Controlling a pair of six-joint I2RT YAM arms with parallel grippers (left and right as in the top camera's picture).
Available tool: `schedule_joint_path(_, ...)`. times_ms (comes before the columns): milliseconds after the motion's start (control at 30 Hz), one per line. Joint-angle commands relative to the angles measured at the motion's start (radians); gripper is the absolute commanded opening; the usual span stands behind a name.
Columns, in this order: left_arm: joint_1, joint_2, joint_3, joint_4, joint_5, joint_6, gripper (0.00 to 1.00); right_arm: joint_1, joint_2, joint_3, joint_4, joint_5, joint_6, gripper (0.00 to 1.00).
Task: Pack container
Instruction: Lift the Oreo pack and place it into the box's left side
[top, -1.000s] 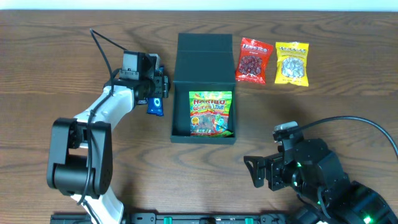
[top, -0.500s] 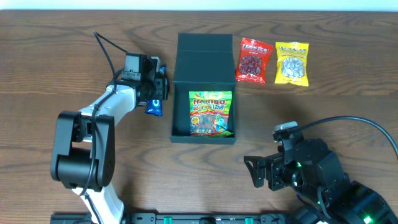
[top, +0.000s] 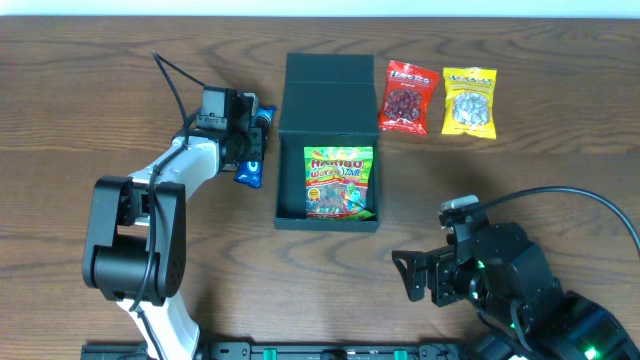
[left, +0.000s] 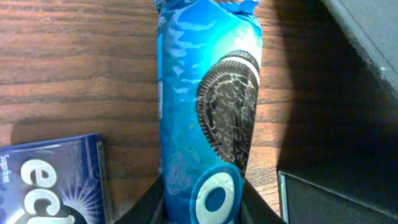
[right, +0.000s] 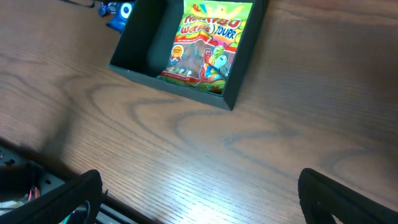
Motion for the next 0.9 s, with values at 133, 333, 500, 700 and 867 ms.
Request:
schedule_joint_path(133,0.0,-0.078,0.047,-0.038,-0.004,0.002,0.15,-0.005,-0.004,0.011,-0.002,-0.001,-0.014,0.99)
schedule_joint_path(333,0.0,-0.193,0.068,-0.079,-0.004,-0.01,0.14,-0.005,-0.004,0.011,-0.002,-0.001,-0.014,0.99)
schedule_joint_path(500,-0.013,-0.309,0.068,-0.215,0.004,-0.113,0.09,-0.005,-0.004,0.011,-0.002,-0.001,-0.014,0.99)
schedule_joint_path(700,-0.098,-0.364,0.068,-0.327,0.017,-0.246,0.08,-0.005,-0.004,0.011,-0.002,-0.001,-0.015,0.99)
schedule_joint_path(867,-0.229,-0.363,0.068,-0.354,0.018,-0.334,0.06,-0.005,-0.004,0.011,-0.002,-0.001,-0.015,0.99)
